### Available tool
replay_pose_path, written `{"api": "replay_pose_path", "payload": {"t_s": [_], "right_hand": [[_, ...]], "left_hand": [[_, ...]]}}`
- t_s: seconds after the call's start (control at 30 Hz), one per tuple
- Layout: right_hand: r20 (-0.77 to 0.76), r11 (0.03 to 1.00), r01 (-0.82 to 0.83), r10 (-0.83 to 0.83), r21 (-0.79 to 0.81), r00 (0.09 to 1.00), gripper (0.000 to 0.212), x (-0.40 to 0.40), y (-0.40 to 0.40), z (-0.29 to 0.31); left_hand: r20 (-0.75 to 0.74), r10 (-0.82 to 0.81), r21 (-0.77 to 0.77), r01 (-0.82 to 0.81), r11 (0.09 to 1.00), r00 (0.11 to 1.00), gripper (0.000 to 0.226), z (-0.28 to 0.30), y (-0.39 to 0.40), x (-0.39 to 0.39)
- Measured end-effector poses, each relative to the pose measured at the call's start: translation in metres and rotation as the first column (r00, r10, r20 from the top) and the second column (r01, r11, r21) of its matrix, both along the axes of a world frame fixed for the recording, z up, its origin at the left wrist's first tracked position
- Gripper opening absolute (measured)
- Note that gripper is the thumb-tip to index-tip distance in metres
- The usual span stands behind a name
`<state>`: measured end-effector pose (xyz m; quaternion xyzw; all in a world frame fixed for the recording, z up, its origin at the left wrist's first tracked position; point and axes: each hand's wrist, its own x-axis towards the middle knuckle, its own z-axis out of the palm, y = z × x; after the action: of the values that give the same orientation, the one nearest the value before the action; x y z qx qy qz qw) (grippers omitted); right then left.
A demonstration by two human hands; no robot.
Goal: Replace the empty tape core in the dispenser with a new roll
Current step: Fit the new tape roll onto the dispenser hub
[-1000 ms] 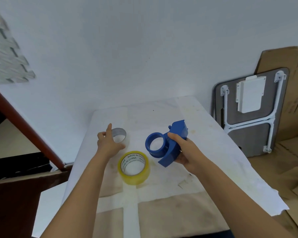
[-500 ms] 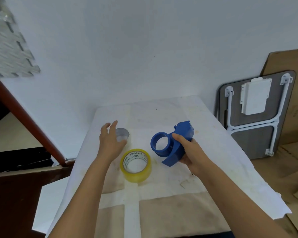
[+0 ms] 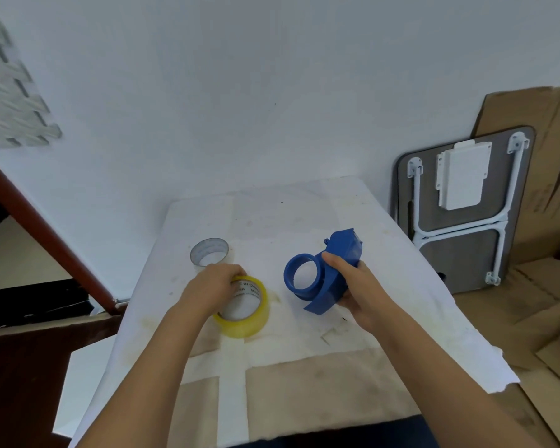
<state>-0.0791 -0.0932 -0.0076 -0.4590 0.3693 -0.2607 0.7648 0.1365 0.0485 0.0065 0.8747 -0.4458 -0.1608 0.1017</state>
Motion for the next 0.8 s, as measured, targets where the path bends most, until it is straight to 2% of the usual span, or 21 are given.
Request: {"api": "replay_pose_path", "payload": {"t_s": [0.1, 0.2, 0.33, 0.47, 0.8], "right_hand": [[-0.006, 1.000, 0.001, -0.001, 0.022, 1.000, 0.029, -0.007, -0.002, -0.001], [-0.001, 1.000, 0.017, -0.017, 0.021, 1.000, 0.021, -0.009, -0.001, 0.000], [0.009, 0.999, 0.044, -0.045, 0.017, 0.999, 0.040, -0.009, 0.000, 0.003], [0.002, 0.998, 0.054, -0.054, 0.013, 0.999, 0.048, -0.010, -0.001, 0.007], [0.014, 0.999, 0.051, -0.051, 0.003, 0.999, 0.022, -0.013, -0.001, 0.007]], "left_hand": [[-0.041, 0.028, -0.061, -0.031, 0.998, 0.999, 0.021, 0.003, 0.005, 0.000], [-0.162, 0.038, -0.235, -0.076, 0.969, 0.986, 0.017, 0.009, 0.006, -0.007], [-0.400, 0.065, -0.396, -0.236, 0.887, 0.914, 0.013, 0.013, 0.001, -0.026], [-0.596, 0.063, -0.426, -0.382, 0.820, 0.800, 0.011, 0.012, -0.005, -0.038], [-0.732, 0.061, -0.408, -0.509, 0.758, 0.678, 0.004, 0.015, -0.012, -0.062]]}}
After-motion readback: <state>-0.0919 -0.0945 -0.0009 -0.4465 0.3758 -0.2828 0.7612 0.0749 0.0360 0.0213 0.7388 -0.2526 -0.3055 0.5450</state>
